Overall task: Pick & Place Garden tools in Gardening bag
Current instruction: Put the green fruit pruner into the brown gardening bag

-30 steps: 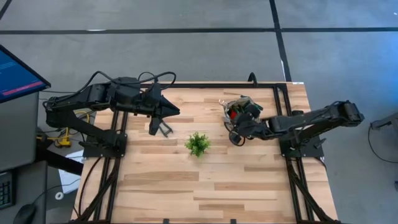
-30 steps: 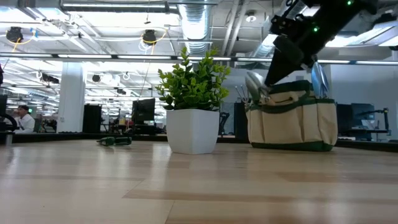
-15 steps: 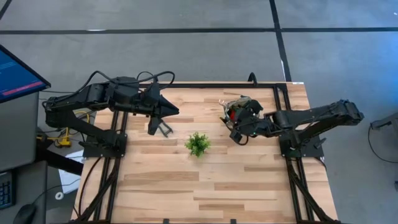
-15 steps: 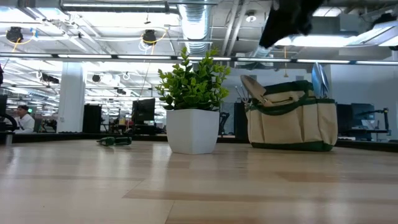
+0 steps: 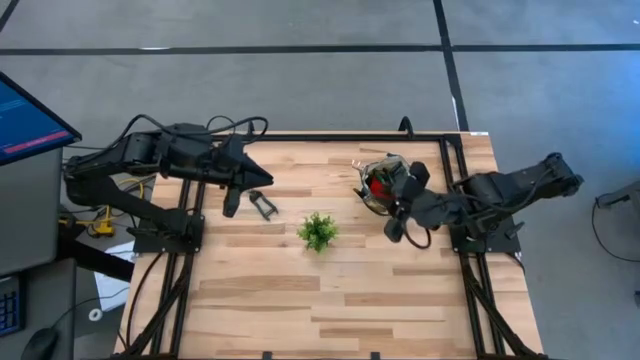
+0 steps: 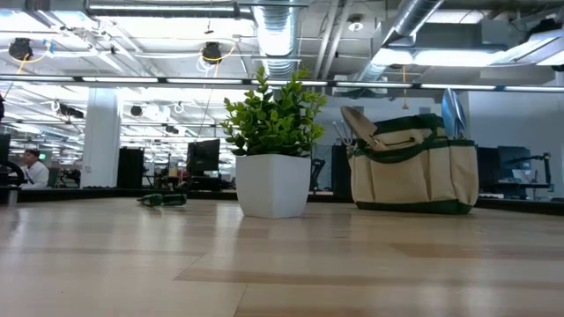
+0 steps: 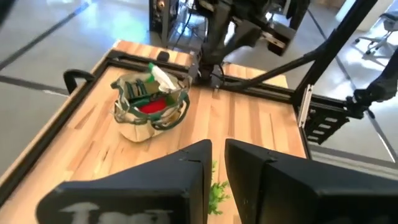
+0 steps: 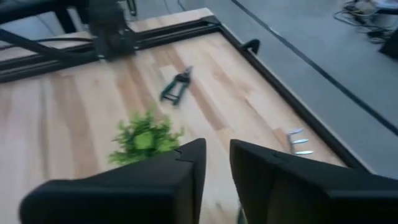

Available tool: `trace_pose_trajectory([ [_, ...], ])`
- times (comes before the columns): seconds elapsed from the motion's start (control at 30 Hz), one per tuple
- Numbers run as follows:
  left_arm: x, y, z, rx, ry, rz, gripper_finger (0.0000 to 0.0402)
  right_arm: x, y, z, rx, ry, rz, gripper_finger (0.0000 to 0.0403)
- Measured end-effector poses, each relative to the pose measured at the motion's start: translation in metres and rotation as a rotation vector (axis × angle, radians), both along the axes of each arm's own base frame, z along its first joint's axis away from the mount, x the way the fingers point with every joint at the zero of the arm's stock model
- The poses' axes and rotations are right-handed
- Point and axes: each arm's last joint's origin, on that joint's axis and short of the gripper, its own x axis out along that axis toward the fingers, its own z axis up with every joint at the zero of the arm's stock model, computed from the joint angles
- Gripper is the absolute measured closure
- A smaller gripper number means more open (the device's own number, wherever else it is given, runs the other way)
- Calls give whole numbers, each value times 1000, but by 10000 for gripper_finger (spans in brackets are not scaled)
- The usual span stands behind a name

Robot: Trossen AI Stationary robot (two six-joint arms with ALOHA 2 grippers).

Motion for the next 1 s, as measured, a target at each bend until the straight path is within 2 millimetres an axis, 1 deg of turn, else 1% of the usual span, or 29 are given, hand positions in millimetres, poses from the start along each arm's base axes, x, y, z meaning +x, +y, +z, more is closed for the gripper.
trace_pose_trajectory([
  [0.1, -4, -4, 2, 19, -14, 14, 373, -3, 10, 0, 24, -14, 24, 352],
  [0.23, -9, -9, 5, 29, -29, 4, 391, -8, 21, 0, 58, -28, 50, 388],
  [0.3, -9, -11, 5, 29, -29, -7, 397, -9, 26, 0, 76, -34, 57, 398],
  [0.43, -9, -12, 5, 29, -29, -11, 398, -11, 31, 0, 100, -55, 45, 394],
  [0.53, -9, -12, 5, 31, -28, -7, 398, -13, 35, 0, 98, -60, 52, 401],
  [0.83, -13, -11, -4, 41, 68, -9, 399, -13, 35, 0, 119, -69, 40, 400],
  [1.0, -14, -11, -4, 42, 73, -10, 399, -13, 35, 0, 110, -66, 45, 401],
])
